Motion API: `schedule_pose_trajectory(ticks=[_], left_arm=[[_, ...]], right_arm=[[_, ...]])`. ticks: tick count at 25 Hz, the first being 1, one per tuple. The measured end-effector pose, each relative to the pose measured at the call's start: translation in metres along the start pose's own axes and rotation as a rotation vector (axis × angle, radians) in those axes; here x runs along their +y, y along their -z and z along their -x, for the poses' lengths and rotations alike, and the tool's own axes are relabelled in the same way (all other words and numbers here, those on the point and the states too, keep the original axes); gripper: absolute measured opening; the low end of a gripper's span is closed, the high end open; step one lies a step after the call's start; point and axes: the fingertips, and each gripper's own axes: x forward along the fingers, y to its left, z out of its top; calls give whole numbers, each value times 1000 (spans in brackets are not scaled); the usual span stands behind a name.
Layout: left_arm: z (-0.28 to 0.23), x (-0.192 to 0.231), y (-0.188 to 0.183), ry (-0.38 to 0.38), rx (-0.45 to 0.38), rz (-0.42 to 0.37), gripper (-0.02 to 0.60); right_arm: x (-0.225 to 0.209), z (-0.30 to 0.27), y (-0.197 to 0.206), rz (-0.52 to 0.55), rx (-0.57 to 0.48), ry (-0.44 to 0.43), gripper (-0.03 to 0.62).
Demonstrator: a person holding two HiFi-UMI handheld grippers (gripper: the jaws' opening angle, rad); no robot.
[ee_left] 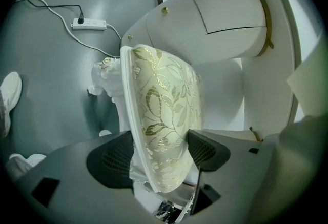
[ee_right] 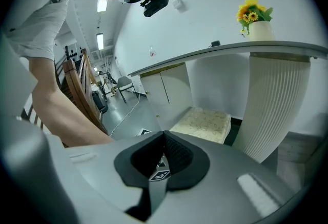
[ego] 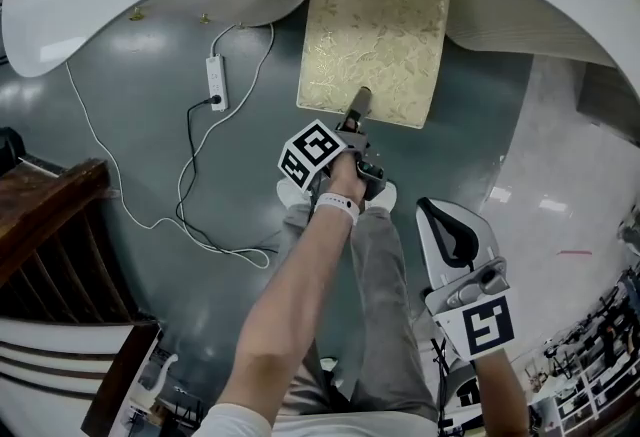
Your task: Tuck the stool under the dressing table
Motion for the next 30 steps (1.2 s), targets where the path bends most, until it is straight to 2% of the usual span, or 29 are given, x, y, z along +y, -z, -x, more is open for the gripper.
schedule_pose_trajectory(ticks=[3, 7, 15, 24, 30], left_arm=[[-18, -7, -5, -4, 1, -4, 341], [-63, -8, -11, -19, 9, -2, 341], [-71, -52, -23, 26, -2, -5, 342], [-72, -55, -25, 63, -11, 1, 344], [-74, -73, -30, 77, -30, 2, 344]], right_arm=[[-11, -5, 0, -12, 1, 4, 11], [-47, -24, 8, -38, 0, 7, 11], [-40, -15, -14, -32, -7, 33, 11], [-24, -9, -3, -30, -20, 38, 11], [-11, 1, -8, -37, -29, 47, 11]])
